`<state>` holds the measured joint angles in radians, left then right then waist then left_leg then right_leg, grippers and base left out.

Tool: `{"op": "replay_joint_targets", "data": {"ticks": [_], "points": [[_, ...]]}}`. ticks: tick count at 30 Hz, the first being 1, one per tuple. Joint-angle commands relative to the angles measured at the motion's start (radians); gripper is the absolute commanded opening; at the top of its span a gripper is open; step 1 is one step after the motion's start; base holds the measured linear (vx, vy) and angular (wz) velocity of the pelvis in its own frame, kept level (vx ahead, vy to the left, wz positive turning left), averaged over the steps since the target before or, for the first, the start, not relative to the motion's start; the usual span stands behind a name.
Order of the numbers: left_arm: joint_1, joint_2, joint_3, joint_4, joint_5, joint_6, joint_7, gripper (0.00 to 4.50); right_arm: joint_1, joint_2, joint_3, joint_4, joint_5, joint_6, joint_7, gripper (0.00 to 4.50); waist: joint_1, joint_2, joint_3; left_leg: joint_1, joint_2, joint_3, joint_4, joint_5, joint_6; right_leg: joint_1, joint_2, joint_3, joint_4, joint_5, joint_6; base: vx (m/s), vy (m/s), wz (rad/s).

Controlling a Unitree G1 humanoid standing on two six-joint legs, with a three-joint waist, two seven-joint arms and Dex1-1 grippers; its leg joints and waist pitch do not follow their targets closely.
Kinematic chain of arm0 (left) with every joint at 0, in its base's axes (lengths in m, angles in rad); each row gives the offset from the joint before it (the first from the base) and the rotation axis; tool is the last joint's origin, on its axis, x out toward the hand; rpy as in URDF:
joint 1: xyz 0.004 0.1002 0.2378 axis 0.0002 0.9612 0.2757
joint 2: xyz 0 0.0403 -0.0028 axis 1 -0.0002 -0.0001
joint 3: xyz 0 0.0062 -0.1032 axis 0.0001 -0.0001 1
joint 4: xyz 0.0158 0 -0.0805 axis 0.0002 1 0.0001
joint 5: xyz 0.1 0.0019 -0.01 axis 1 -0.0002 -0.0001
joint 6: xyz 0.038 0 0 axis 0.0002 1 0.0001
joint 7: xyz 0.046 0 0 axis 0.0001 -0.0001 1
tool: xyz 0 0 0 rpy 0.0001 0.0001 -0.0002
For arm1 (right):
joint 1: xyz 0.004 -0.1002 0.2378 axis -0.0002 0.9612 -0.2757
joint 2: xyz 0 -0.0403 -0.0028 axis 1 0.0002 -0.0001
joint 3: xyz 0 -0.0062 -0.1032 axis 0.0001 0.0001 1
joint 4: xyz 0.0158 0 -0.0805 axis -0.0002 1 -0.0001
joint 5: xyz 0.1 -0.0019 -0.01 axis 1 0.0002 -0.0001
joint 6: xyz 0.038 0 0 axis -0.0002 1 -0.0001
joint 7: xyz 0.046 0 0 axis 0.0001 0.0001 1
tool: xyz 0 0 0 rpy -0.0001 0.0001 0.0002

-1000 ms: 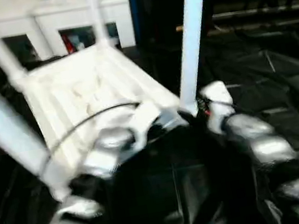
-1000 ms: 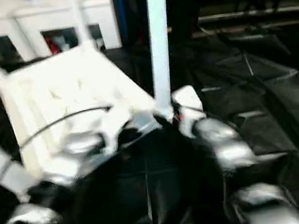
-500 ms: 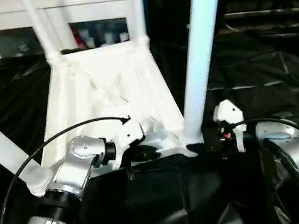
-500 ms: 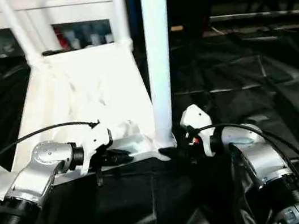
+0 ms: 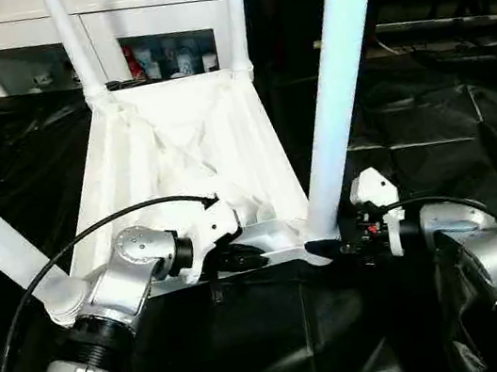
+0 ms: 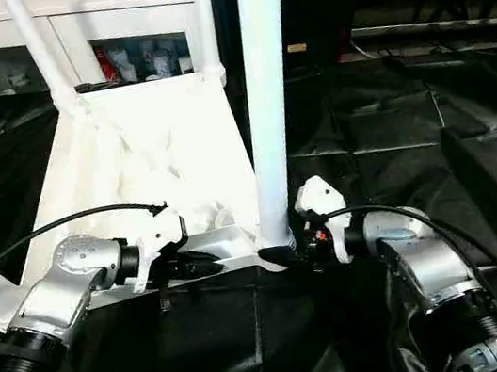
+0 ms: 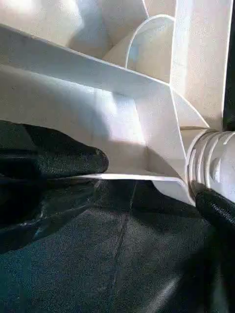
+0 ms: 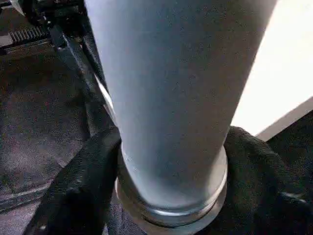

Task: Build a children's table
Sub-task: Rotate leg to tighten

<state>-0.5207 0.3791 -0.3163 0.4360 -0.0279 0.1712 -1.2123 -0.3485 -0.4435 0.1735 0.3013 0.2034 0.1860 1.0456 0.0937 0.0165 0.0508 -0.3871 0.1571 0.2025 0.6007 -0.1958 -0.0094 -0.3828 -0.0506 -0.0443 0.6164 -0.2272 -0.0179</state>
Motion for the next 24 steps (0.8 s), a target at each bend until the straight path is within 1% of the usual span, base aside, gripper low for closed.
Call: {"op": "replay_joint_targets", "data": {"ticks": [1,3,4,5,6,7,8,9,10,11,12,13,14,15,16,17,18,19,20,21,22,23,24], "points": [[0.017,-0.008,-0.024,-0.024,-0.023,0.004,-0.038,0.00,-0.012,0.005,-0.006,0.003,0.016,0.006,-0.007,2.87,0.003,-0.013,-0.065,0.023,0.090,-0.040,-0.059,-0.046,0.110,0.043,-0.112,0.049,-0.050,0.067,-0.267,0.000,0.000,0.00],[0.018,-0.007,-0.023,-0.024,-0.022,0.003,-0.037,0.00,-0.012,0.016,-0.017,0.014,0.018,0.002,-0.023,2.81,0.002,-0.011,-0.066,0.024,0.089,-0.040,-0.058,-0.049,0.109,0.042,-0.113,0.049,-0.050,0.060,-0.269,0.000,0.000,0.00],[0.018,-0.008,-0.022,-0.023,-0.021,0.004,-0.035,0.00,-0.014,0.022,-0.023,0.022,0.018,0.000,-0.032,2.80,0.002,-0.014,-0.065,0.023,0.089,-0.040,-0.059,-0.052,0.108,0.042,-0.114,0.050,-0.052,0.054,-0.269,0.000,0.000,0.00],[0.019,-0.013,-0.021,-0.020,-0.020,0.005,-0.025,0.00,-0.023,0.045,-0.041,0.057,0.009,-0.017,-0.084,2.77,0.002,-0.013,-0.065,0.023,0.089,-0.040,-0.060,-0.055,0.104,0.042,-0.113,0.049,-0.052,0.042,-0.267,0.000,0.000,0.00],[0.019,-0.013,-0.021,-0.020,-0.020,0.005,-0.025,0.00,-0.023,0.045,-0.041,0.057,0.009,-0.017,-0.084,2.76,0.001,-0.012,-0.065,0.024,0.089,-0.039,-0.059,-0.060,0.102,0.040,-0.114,0.050,-0.053,0.036,-0.268,0.000,0.000,0.00],[0.018,-0.026,-0.018,-0.010,-0.012,0.006,0.001,0.00,-0.040,0.084,-0.072,0.114,0.001,-0.030,-0.170,2.75,-0.003,-0.012,-0.064,0.023,0.089,-0.041,-0.061,-0.071,0.092,0.040,-0.115,0.050,-0.055,0.016,-0.268,0.000,0.000,0.00],[0.017,-0.034,-0.018,-0.002,-0.007,0.008,0.018,0.00,-0.047,0.105,-0.088,0.142,-0.001,-0.035,-0.214,2.74,-0.009,-0.011,-0.062,0.021,0.087,-0.041,-0.062,-0.081,0.086,0.038,-0.116,0.051,-0.057,0.001,-0.271,0.000,0.000,0.00],[0.008,-0.055,-0.019,0.023,0.019,0.021,0.077,0.00,-0.061,0.155,-0.123,0.196,0.004,-0.033,-0.311,2.74,-0.022,-0.011,-0.056,0.019,0.085,-0.045,-0.069,-0.125,0.050,0.042,-0.116,0.050,-0.066,-0.078,-0.262,0.000,0.000,0.00],[0.005,-0.063,-0.017,0.032,0.025,0.022,0.098,0.00,-0.066,0.168,-0.132,0.209,0.004,-0.031,-0.340,2.74,-0.025,-0.009,-0.055,0.022,0.084,-0.047,-0.069,-0.141,0.038,0.041,-0.118,0.049,-0.068,-0.107,-0.260,0.000,0.000,0.00],[-0.003,-0.083,-0.011,0.051,0.035,0.029,0.142,0.00,-0.075,0.195,-0.149,0.236,0.002,-0.028,-0.404,2.74,-0.033,-0.010,-0.052,0.024,0.084,-0.047,-0.073,-0.175,0.018,0.040,-0.116,0.049,-0.076,-0.167,-0.251,0.000,0.000,0.00],[-0.017,-0.116,0.001,0.072,0.047,0.058,0.213,0.00,-0.088,0.233,-0.171,0.273,-0.003,-0.023,-0.499,2.73,-0.035,-0.010,-0.053,0.027,0.084,-0.047,-0.073,-0.183,0.009,0.040,-0.116,0.050,-0.076,-0.182,-0.247,0.000,0.000,0.00],[-0.026,-0.136,0.008,0.083,0.055,0.072,0.260,0.00,-0.094,0.251,-0.179,0.291,-0.014,-0.020,-0.558,2.73,-0.039,-0.009,-0.049,0.031,0.084,-0.047,-0.075,-0.206,-0.004,0.035,-0.117,0.052,-0.081,-0.218,-0.243,0.000,0.000,0.00],[-0.045,-0.178,0.026,0.105,0.065,0.106,0.349,0.00,-0.108,0.286,-0.195,0.326,-0.032,-0.015,-0.677,2.73,-0.042,-0.007,-0.048,0.032,0.085,-0.047,-0.077,-0.213,-0.016,0.033,-0.116,0.052,-0.080,-0.232,-0.240,0.000,0.000,0.00],[-0.061,-0.214,0.042,0.126,0.078,0.128,0.434,0.00,-0.120,0.312,-0.204,0.355,-0.053,-0.016,-0.772,2.73,-0.044,-0.010,-0.048,0.035,0.081,-0.050,-0.078,-0.239,-0.034,0.034,-0.118,0.052,-0.088,-0.295,-0.220,0.000,0.000,0.00],[-0.061,-0.214,0.042,0.126,0.078,0.128,0.434,0.00,-0.120,0.312,-0.204,0.355,-0.053,-0.016,-0.772,2.73,-0.045,-0.011,-0.048,0.034,0.081,-0.049,-0.079,-0.238,-0.033,0.034,-0.117,0.053,-0.090,-0.297,-0.215,0.000,0.000,0.00],[-0.080,-0.259,0.058,0.151,0.086,0.146,0.520,0.00,-0.136,0.346,-0.207,0.391,-0.079,-0.025,-0.871,2.73,-0.041,-0.011,-0.049,0.037,0.081,-0.047,-0.077,-0.231,-0.030,0.031,-0.117,0.055,-0.093,-0.284,-0.208,0.000,0.000,0.00],[-0.080,-0.259,0.058,0.152,0.086,0.147,0.521,0.00,-0.136,0.346,-0.207,0.391,-0.080,-0.026,-0.871,2.73,-0.041,-0.011,-0.048,0.037,0.079,-0.047,-0.077,-0.231,-0.026,0.029,-0.116,0.056,-0.093,-0.283,-0.208,0.000,0.000,0.00],[-0.088,-0.282,0.054,0.163,0.098,0.146,0.551,0.00,-0.151,0.366,-0.193,0.414,-0.107,-0.044,-0.908,2.72,-0.037,-0.014,-0.049,0.034,0.078,-0.048,-0.076,-0.227,-0.017,0.035,-0.118,0.055,-0.094,-0.283,-0.201,0.000,0.000,0.00],[-0.091,-0.291,0.049,0.169,0.105,0.139,0.557,0.00,-0.161,0.373,-0.181,0.428,-0.124,-0.053,-0.916,2.72,-0.036,-0.012,-0.051,0.034,0.078,-0.047,-0.076,-0.221,-0.015,0.032,-0.118,0.056,-0.093,-0.276,-0.200,0.000,0.000,0.00],[-0.092,-0.296,0.041,0.172,0.113,0.132,0.556,0.00,-0.168,0.377,-0.168,0.438,-0.134,-0.060,-0.907,2.72,-0.035,-0.014,-0.053,0.033,0.078,-0.046,-0.075,-0.204,-0.008,0.034,-0.116,0.055,-0.090,-0.247,-0.199,0.000,0.000,0.00],[-0.092,-0.298,0.038,0.174,0.118,0.125,0.554,0.00,-0.173,0.379,-0.164,0.445,-0.138,-0.068,-0.905,2.72,-0.035,-0.014,-0.054,0.030,0.078,-0.047,-0.076,-0.192,-0.003,0.037,-0.116,0.055,-0.087,-0.226,-0.201,0.000,0.000,0.00],[-0.092,-0.298,0.035,0.175,0.121,0.119,0.551,0.00,-0.177,0.380,-0.160,0.453,-0.141,-0.078,-0.901,2.72,-0.034,-0.012,-0.056,0.028,0.079,-0.046,-0.074,-0.168,0.012,0.039,-0.116,0.054,-0.082,-0.170,-0.207,0.000,0.000,0.00],[-0.090,-0.297,0.035,0.172,0.118,0.120,0.543,0.00,-0.179,0.379,-0.157,0.453,-0.139,-0.086,-0.886,2.72,-0.034,-0.012,-0.056,0.027,0.078,-0.045,-0.073,-0.163,0.017,0.039,-0.114,0.054,-0.081,-0.156,-0.209,0.000,0.000,0.00]]}}
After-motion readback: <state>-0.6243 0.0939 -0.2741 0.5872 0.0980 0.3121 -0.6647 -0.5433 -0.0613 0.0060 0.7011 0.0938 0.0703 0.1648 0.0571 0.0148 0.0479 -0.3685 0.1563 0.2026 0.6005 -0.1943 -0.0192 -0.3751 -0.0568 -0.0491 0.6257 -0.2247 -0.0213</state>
